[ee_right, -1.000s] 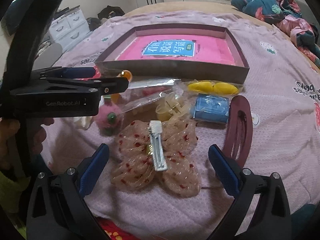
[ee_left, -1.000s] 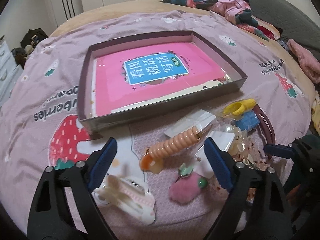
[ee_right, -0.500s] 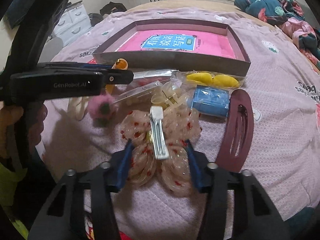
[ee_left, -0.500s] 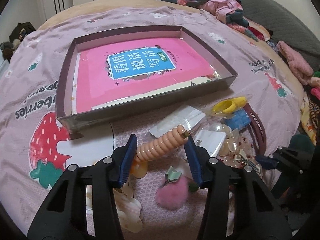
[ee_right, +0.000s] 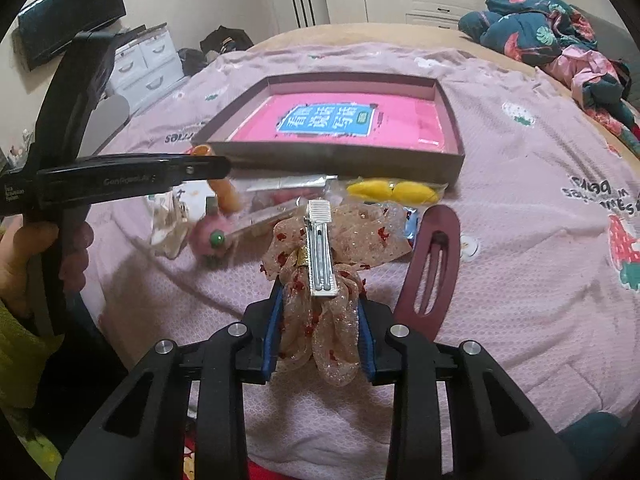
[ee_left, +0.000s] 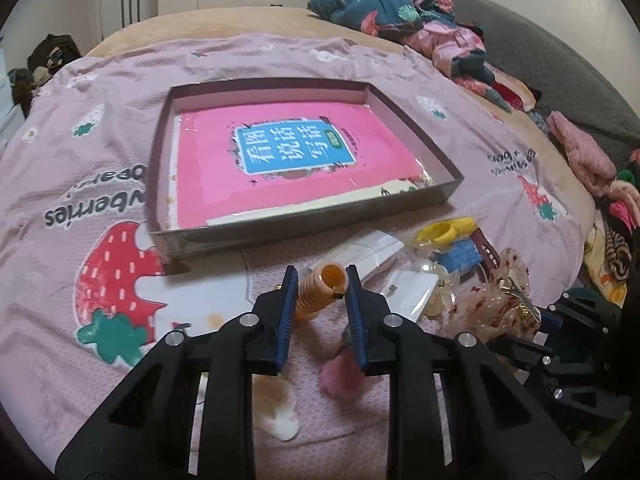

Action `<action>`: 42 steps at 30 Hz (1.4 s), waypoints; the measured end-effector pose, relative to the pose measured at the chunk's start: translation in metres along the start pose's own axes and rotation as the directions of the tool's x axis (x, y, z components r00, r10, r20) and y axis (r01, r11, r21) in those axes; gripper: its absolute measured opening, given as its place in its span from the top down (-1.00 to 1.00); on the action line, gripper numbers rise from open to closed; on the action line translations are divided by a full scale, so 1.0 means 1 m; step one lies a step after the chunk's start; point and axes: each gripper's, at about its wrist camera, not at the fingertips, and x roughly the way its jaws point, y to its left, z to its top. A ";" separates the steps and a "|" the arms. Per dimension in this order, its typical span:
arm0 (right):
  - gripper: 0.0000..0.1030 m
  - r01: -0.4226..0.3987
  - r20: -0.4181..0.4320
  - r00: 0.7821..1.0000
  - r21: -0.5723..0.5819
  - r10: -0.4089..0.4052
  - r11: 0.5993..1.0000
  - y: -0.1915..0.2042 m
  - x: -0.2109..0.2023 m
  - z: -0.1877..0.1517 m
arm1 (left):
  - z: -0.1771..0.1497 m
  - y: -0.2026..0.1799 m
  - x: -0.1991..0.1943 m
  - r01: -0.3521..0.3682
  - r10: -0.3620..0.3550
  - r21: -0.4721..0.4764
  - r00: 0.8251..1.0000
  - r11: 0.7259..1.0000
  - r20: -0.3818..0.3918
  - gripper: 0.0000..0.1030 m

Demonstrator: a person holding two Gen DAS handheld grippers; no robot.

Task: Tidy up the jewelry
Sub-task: 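Grasp the dotted bow clip with the right tool while the left grasps the orange hair tie, then drop the bow into the tray with the right tool while the left drops the hair tie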

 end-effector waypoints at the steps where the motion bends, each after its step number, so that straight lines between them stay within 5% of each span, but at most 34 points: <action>1: 0.42 0.001 0.005 1.000 0.000 -0.001 1.000 0.000 -0.001 0.001 | 0.000 0.003 -0.001 -0.002 0.002 -0.007 1.000 1.000 -0.001 0.69; 11: 0.42 -0.040 0.054 0.998 -0.040 0.042 0.998 0.012 -0.021 0.018 | 0.000 0.019 -0.028 -0.006 0.008 -0.044 0.999 0.999 0.048 0.80; 26: 0.42 -0.092 0.191 0.977 -0.018 0.094 0.996 0.000 -0.038 0.098 | 0.042 0.042 -0.076 -0.052 0.068 -0.090 0.979 0.995 0.192 0.80; 42: 0.42 -0.003 0.127 0.992 0.105 -0.010 0.994 -0.068 0.025 0.153 | 0.068 0.051 -0.022 -0.001 0.029 -0.162 0.984 0.987 0.174 0.80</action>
